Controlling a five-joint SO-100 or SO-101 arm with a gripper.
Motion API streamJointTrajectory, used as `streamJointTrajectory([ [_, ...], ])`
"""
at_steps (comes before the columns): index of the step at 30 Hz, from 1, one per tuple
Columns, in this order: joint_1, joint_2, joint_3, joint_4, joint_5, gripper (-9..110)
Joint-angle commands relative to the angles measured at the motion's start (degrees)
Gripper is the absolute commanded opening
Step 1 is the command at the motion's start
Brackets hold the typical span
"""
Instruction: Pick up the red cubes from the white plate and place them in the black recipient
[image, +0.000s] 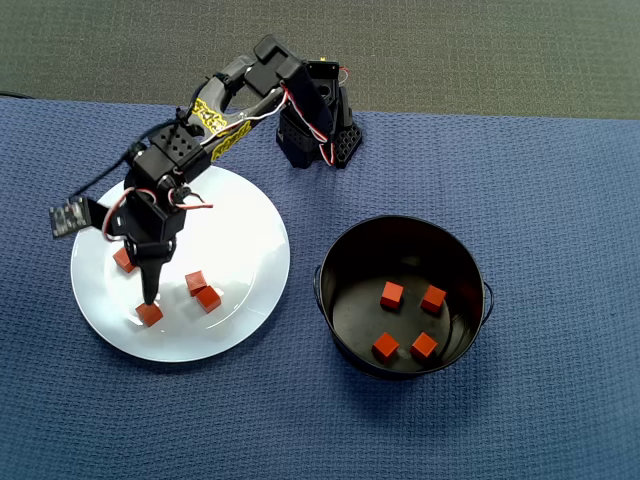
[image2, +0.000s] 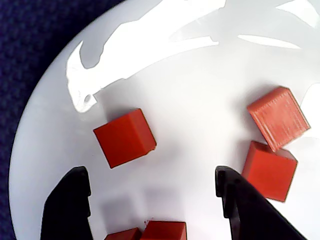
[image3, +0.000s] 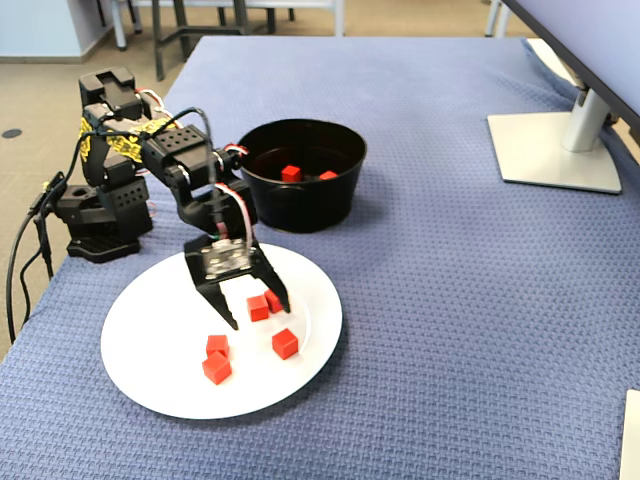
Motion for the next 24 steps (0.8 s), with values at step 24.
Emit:
streamJointTrajectory([
  [24,-3.6,-0.4,11.2,-23.9,-23.0,24],
])
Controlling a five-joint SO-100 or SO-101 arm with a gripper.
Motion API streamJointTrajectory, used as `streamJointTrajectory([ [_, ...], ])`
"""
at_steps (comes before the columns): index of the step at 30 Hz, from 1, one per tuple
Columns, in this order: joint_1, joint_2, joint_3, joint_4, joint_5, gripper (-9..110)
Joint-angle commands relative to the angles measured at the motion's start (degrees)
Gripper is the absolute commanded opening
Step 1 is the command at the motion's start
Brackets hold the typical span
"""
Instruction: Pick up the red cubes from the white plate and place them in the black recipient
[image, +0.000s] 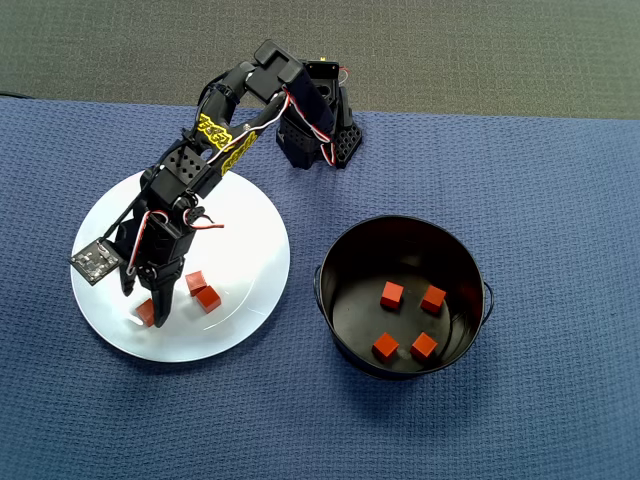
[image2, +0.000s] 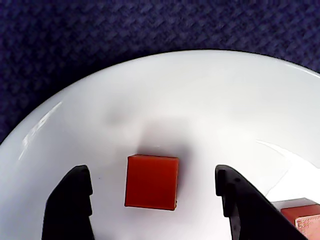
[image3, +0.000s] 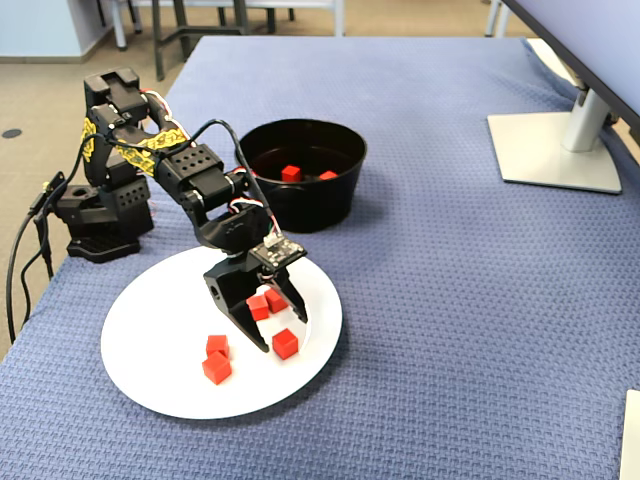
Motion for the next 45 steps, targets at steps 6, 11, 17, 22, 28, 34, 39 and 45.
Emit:
streamJointTrajectory([
  [6,-1.8,-0.9,0.0,-3.1,-1.1,24],
  [11,-1.7,-2.2,0.6,-4.0,-1.3,22],
  [17,-1.8,-2.8,2.2,-5.5,-1.6,19],
  [22,-1.8,-3.2,2.9,-6.4,-1.5,14],
  [28,-2.5,-3.1,2.9,-6.5,-0.4,6],
  [34,-2.9,-2.2,2.9,-6.2,1.1,0],
  [39,-3.6,2.7,2.5,-5.0,6.6,0],
  [45,-4.4,20.4,2.4,6.9,17.1,0],
])
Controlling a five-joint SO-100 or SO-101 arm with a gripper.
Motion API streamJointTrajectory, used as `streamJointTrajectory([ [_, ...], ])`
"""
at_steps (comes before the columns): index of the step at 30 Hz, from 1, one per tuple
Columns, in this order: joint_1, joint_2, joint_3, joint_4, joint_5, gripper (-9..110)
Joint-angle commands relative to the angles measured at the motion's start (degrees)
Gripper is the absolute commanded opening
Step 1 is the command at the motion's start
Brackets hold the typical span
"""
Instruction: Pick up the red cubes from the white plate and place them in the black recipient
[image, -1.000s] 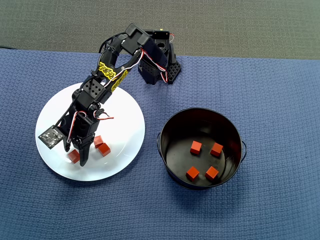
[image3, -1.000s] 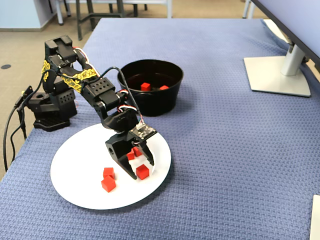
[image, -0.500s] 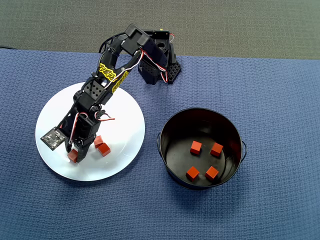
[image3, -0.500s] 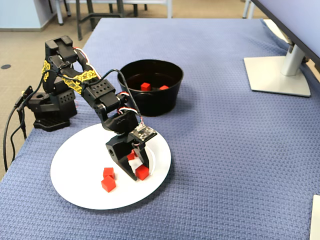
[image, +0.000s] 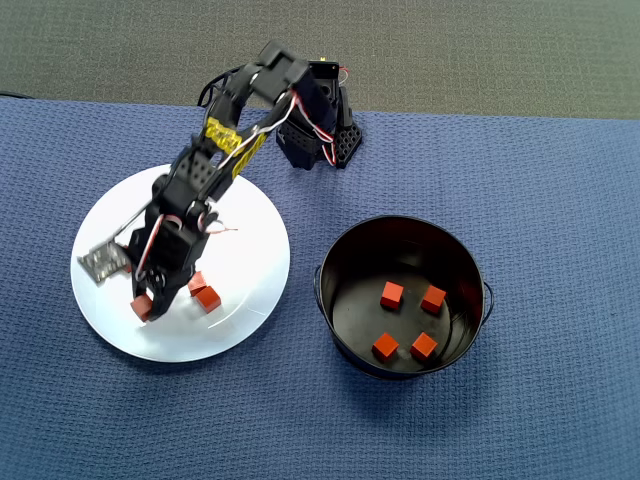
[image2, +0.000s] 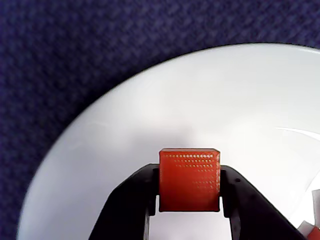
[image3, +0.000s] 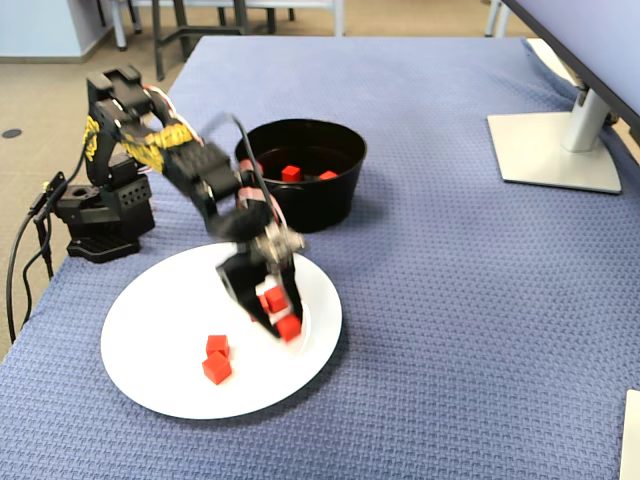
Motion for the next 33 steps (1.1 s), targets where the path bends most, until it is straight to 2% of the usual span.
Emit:
streamJointTrajectory([
  [1,-1.1,17.3,-0.4,9.6,6.2,0],
  [7,-6.3,34.3,3.0,22.1,16.8,0],
  [13,-23.8,42.5,1.1,32.2,33.9,0],
  [16,-33.7,43.0,-0.9,32.5,44.4,0],
  [19,-43.2,41.0,1.8,27.2,52.1,0],
  [23,-53.1,35.8,3.6,21.9,55.6,0],
  [24,-55.4,34.3,3.0,22.3,55.8,12],
  [25,-57.3,32.8,1.6,24.5,54.0,31],
  [26,-58.2,31.9,-0.8,27.9,52.1,42],
  [29,-55.1,33.9,-4.6,34.0,47.6,44],
  [33,-41.4,35.8,-4.8,38.0,36.9,42],
])
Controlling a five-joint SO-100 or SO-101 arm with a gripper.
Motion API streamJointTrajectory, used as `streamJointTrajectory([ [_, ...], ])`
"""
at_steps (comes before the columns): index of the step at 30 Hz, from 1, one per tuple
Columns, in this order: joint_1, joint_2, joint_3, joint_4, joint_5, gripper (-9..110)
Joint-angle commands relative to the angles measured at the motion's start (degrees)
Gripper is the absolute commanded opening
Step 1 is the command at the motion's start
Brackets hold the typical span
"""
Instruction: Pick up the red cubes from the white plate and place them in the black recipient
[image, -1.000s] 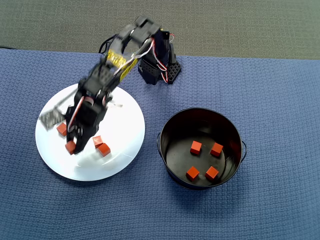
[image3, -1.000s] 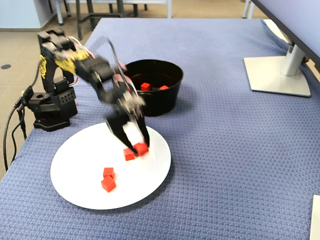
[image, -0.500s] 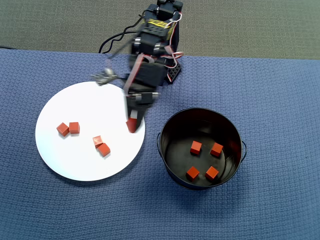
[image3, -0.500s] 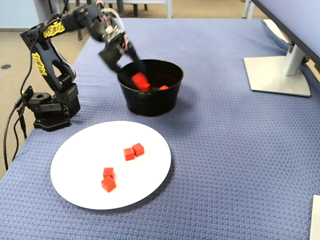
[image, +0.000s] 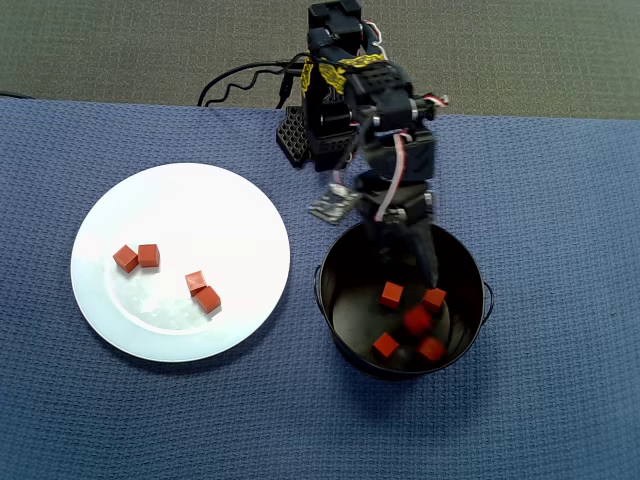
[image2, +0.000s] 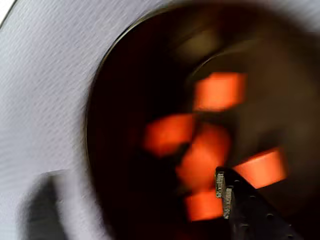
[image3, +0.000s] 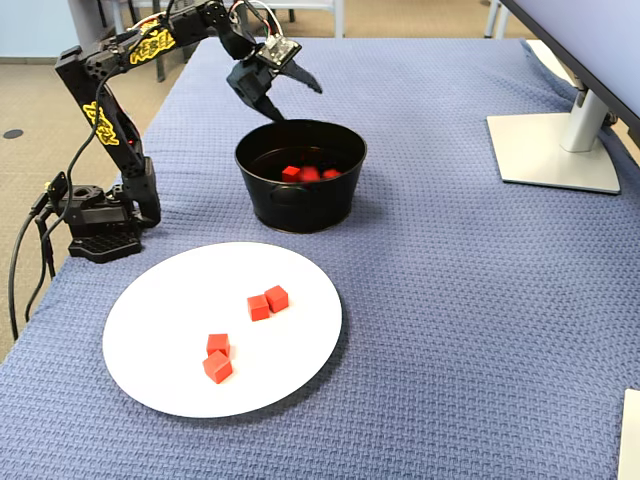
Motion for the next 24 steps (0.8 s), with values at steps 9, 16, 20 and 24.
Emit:
streamJointTrajectory([
  [9,42.0,-5.4,-4.9,-4.1,-22.5,35],
  [16,50.4,-16.7,-6.7,-12.0,-25.2,34],
  [20,53.6,-19.2,-5.4,-14.1,-26.1,31],
  [24,57.1,-21.4,-4.6,-13.8,-30.9,28],
])
